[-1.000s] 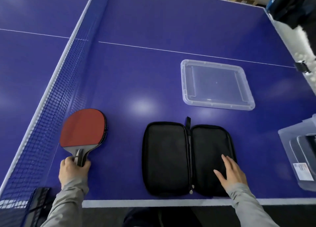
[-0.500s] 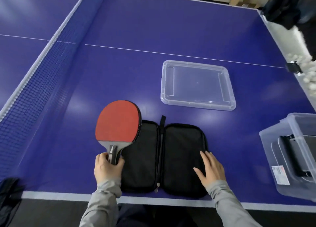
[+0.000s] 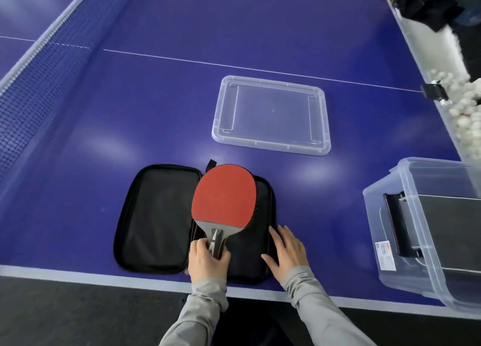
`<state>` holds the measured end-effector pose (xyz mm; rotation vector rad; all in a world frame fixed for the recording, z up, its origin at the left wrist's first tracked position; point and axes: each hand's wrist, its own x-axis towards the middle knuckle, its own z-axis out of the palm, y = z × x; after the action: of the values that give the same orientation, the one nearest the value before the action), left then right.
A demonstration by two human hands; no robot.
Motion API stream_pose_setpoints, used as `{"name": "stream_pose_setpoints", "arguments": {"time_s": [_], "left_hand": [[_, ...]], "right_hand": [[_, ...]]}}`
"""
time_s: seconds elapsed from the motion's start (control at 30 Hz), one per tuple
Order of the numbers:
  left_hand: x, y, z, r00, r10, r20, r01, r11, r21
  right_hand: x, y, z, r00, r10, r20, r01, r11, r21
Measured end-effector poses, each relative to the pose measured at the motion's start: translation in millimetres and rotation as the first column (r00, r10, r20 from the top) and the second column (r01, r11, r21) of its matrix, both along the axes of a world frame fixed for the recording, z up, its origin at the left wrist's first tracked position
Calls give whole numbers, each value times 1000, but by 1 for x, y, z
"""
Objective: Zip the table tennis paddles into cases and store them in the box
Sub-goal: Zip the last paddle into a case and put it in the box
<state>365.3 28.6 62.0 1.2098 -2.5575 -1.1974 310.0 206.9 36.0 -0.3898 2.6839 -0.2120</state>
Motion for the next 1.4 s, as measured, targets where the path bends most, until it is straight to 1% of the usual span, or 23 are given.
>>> {"name": "stream_pose_setpoints", "arguments": {"time_s": [0.13, 0.27, 0.37, 0.63, 0.8, 0.93, 1.03, 1.27, 1.4], "left_hand": [[2, 19, -12, 1000, -6, 10, 6, 1000, -10], [3, 31, -21, 999, -36, -1, 35, 999, -16], [2, 35, -28, 999, -50, -2, 50, 999, -18], [-6, 38, -37, 998, -60, -14, 59, 997, -43], [-10, 41, -37, 999, -36, -1, 36, 998, -58], [-14, 46, -36, 999, -8, -41, 6, 999, -45], [-16, 49, -37, 998, 27, -55, -28, 1000, -9], [-22, 52, -38, 998, 54, -39, -53, 998, 21], [-19, 49, -36, 998, 46, 34, -47, 998, 35]], "right_hand": [[0, 1, -3, 1000, -3, 4, 3, 1000, 11], [0, 1, -3, 1000, -5, -1, 5, 1000, -14], [1, 2, -3, 1000, 2, -2, -2, 1000, -30], [2, 4, -4, 1000, 22, -2, -22, 1000, -11], [4, 6, -5, 999, 33, -3, -33, 999, 0], [4, 6, -6, 999, 42, -7, -42, 999, 14], [4, 6, -8, 999, 42, -4, -42, 999, 16], [3, 7, -9, 999, 36, -22, -36, 999, -2], [3, 7, -10, 999, 28, -26, -28, 1000, -6]]}}
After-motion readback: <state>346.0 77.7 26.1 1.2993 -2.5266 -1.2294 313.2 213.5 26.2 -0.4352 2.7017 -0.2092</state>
